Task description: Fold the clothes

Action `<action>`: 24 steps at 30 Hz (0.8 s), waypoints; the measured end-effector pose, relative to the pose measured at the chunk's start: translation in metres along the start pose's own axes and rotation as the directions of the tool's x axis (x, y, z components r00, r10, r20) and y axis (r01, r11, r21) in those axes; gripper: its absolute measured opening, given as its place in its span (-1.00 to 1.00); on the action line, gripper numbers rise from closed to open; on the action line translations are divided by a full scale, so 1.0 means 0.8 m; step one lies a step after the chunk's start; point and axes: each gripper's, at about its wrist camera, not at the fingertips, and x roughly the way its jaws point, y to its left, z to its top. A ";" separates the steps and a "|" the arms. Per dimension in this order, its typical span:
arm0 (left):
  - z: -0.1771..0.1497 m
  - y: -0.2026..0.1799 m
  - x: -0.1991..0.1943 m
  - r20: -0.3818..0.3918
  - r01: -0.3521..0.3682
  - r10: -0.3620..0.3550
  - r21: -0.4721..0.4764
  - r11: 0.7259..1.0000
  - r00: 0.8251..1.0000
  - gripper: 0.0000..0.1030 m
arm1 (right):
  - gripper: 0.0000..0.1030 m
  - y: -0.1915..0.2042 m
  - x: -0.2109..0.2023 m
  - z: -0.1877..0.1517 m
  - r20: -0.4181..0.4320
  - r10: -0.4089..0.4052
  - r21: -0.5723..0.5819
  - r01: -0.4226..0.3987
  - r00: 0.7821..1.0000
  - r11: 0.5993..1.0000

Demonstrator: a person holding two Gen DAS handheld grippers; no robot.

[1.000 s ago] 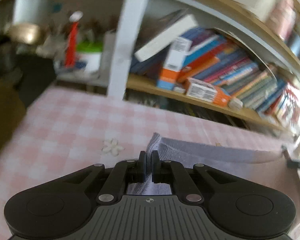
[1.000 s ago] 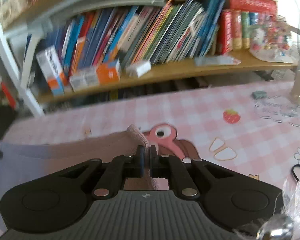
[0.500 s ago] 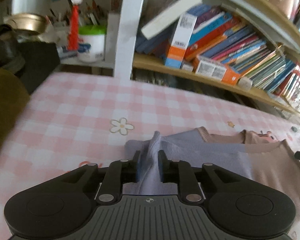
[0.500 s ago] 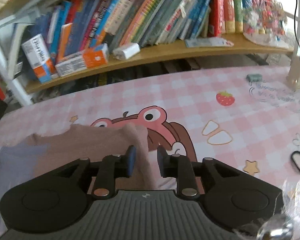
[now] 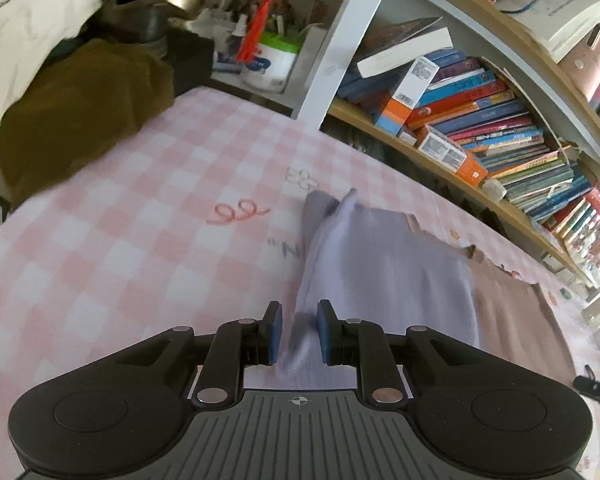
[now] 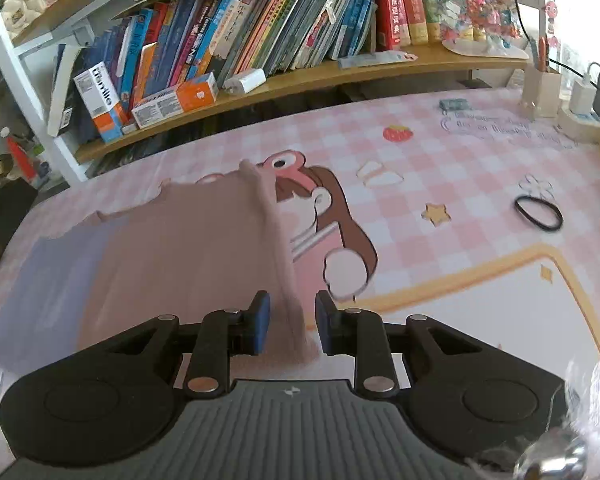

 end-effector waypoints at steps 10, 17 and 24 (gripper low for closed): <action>-0.038 -0.021 -0.036 0.014 0.003 -0.003 -0.024 1.000 1.000 -0.19 | -0.15 0.018 -0.034 -0.035 -0.043 0.045 -0.090 -0.049 0.998 0.995; -0.061 -0.034 -0.041 -0.021 0.008 -0.009 -0.026 1.000 1.000 -0.18 | -0.12 0.033 -0.048 -0.052 -0.058 0.035 -0.181 -0.045 0.998 0.982; -0.072 -0.040 -0.033 -0.057 -0.004 0.001 -0.047 0.999 0.998 0.37 | -0.06 0.032 -0.046 -0.054 -0.078 0.051 -0.181 -0.065 0.996 0.981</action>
